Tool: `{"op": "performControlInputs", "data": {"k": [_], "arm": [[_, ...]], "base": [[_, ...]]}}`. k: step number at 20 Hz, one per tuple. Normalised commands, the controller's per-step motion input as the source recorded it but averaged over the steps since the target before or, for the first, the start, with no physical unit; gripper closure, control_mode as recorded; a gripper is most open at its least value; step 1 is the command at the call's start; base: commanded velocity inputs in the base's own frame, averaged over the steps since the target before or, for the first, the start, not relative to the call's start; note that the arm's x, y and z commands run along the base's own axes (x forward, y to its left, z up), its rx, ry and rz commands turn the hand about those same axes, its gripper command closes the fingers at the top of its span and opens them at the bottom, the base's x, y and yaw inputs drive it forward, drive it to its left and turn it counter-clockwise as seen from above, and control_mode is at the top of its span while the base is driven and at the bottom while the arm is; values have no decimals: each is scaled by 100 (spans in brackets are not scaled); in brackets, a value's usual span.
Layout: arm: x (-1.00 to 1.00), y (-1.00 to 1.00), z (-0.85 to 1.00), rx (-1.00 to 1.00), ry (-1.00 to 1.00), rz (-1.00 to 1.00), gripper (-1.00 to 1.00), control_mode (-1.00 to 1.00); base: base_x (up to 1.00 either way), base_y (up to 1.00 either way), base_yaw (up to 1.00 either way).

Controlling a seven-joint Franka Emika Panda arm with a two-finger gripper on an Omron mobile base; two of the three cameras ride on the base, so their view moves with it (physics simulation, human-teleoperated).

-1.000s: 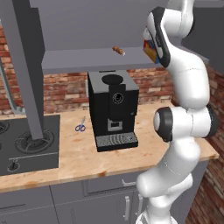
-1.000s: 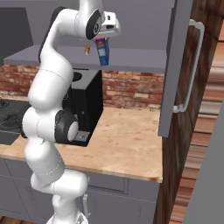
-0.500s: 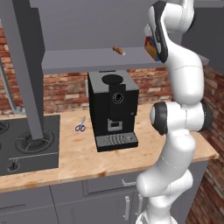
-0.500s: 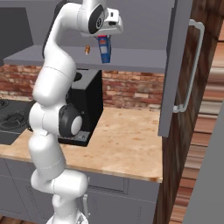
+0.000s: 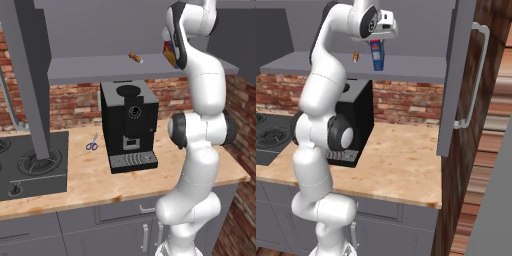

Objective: Pick the boxed food and yogurt from the counter and place them in the cabinets closest to them.

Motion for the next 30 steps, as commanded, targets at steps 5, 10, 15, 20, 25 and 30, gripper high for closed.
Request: {"op": "performControlInputs", "data": {"k": [5,10,15,20,25,30], "arm": [[35,0,-11,0,-1,0,100,-100],[42,0,-3,0,0,0,100,-100],[14,0,0,0,0,0,-100,-100],[0,-3,4,1,-1,0,-100,-100],[-19,-12,16,3,-4,0,-100,-100],[-64,-15,7,0,-6,4,-100,-100]], "base": [[0,0,0],[0,0,0],[0,0,0],[0,0,0],[0,0,0],[0,0,0]]}}
